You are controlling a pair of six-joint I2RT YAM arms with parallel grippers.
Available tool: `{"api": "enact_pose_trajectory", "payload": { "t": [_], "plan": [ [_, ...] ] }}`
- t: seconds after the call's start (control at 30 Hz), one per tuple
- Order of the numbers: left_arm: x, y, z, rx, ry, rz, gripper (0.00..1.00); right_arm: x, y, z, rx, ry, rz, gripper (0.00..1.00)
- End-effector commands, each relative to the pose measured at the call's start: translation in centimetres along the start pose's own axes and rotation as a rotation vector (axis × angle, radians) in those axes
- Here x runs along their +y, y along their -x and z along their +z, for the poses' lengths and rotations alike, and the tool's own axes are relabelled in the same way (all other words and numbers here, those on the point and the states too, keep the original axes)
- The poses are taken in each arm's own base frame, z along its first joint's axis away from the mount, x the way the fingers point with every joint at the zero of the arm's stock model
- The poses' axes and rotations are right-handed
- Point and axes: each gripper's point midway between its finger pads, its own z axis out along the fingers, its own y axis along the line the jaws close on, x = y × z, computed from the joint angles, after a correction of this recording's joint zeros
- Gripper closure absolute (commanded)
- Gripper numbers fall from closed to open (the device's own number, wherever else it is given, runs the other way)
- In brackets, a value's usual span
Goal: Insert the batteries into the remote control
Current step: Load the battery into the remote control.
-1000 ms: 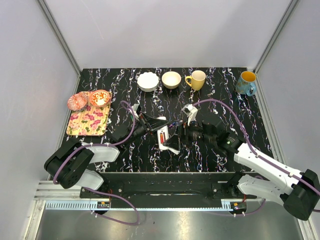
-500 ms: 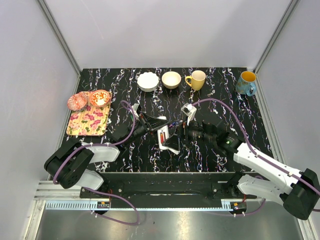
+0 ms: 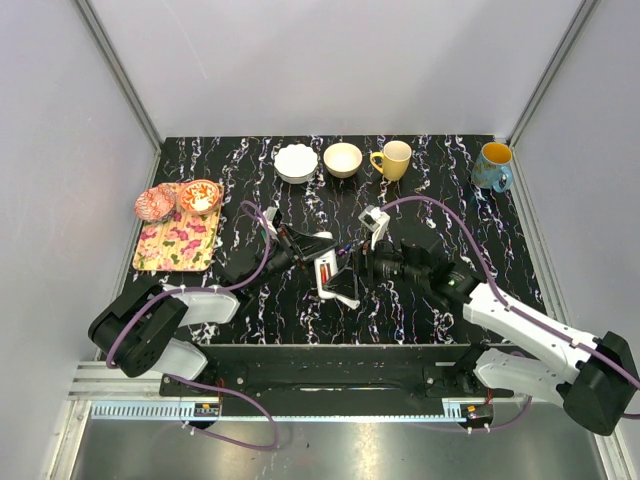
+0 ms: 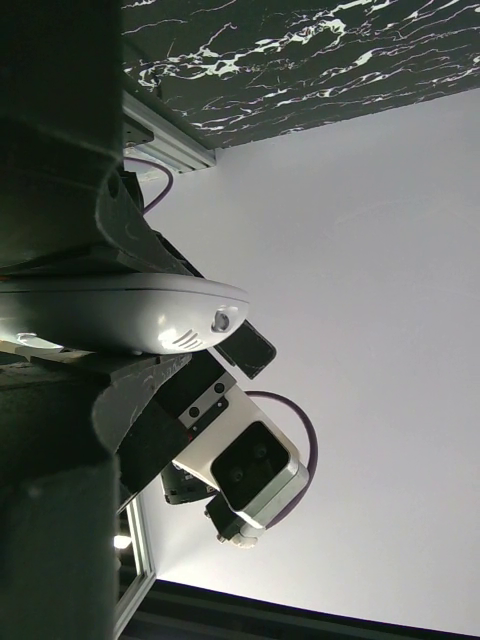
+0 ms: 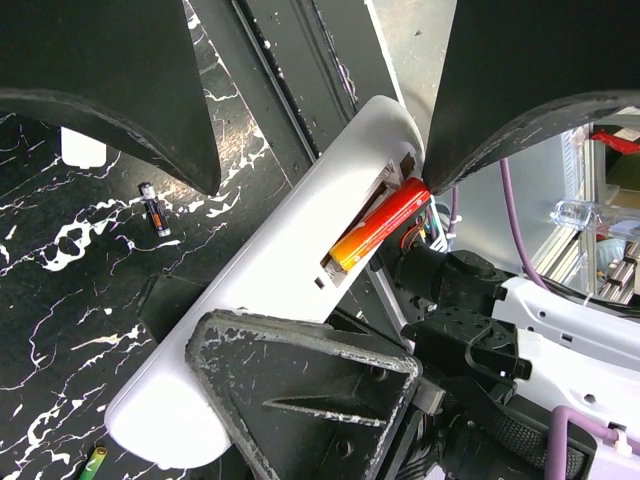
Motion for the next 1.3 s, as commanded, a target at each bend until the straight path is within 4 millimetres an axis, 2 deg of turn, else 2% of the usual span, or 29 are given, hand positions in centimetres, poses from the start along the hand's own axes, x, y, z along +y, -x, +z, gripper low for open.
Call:
{"api": "enact_pose_trajectory", "payload": {
  "t": [0.0, 0.43, 1.27],
  "plan": [
    [-4.9, -0.4, 0.1, 0.009, -0.176, 0.056, 1.0, 1.4, 2.8, 0.1, -0.078, 0.043, -0.058, 0.14],
    [-5.1, -0.6, 0.1, 0.014, -0.182, 0.056, 1.0, 1.5, 3.0, 0.5, -0.072, 0.049, -0.045, 0.21],
    [-8.8, -2.4, -0.3, 0.071, -0.307, 0.091, 1.0, 0.8, 2.1, 1.4, -0.067, 0.06, 0.016, 0.35]
  ]
}}
